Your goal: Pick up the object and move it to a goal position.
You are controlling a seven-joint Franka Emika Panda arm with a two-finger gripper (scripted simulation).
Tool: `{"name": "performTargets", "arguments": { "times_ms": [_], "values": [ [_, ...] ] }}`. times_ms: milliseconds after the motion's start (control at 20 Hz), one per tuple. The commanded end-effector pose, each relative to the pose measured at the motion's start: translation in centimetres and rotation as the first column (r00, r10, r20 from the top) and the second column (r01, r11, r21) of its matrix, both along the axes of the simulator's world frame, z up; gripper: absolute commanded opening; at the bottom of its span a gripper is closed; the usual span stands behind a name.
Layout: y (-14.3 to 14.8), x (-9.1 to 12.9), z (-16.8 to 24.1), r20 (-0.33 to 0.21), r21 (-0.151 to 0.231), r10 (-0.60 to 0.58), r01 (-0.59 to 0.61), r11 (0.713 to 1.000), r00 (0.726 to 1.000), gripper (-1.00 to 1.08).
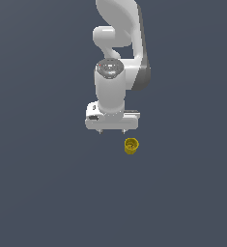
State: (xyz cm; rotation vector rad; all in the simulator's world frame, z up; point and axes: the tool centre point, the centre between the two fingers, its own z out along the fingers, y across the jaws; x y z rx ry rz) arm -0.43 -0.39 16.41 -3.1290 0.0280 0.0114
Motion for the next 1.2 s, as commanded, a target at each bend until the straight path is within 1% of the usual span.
{"name": "performTargets", "arguments": {
  "times_ms": [0,650,900,1150],
  "values": [
    [0.0,0.0,0.0,0.0,0.0,0.0,0.0,1.0,1.0,1.0],
    [-0.9,0.3,-0.1,-0.015,-0.01,0.021,-0.021,1.0,1.0,1.0],
    [0.1,0.4,-0.8,-0.013,-0.011,0.068,-0.069,0.998,0.998,1.0],
    [2.6,0.6,-2.5,-0.009,-0.014,0.181,-0.181,0.983,0.983,1.0]
  ]
}}
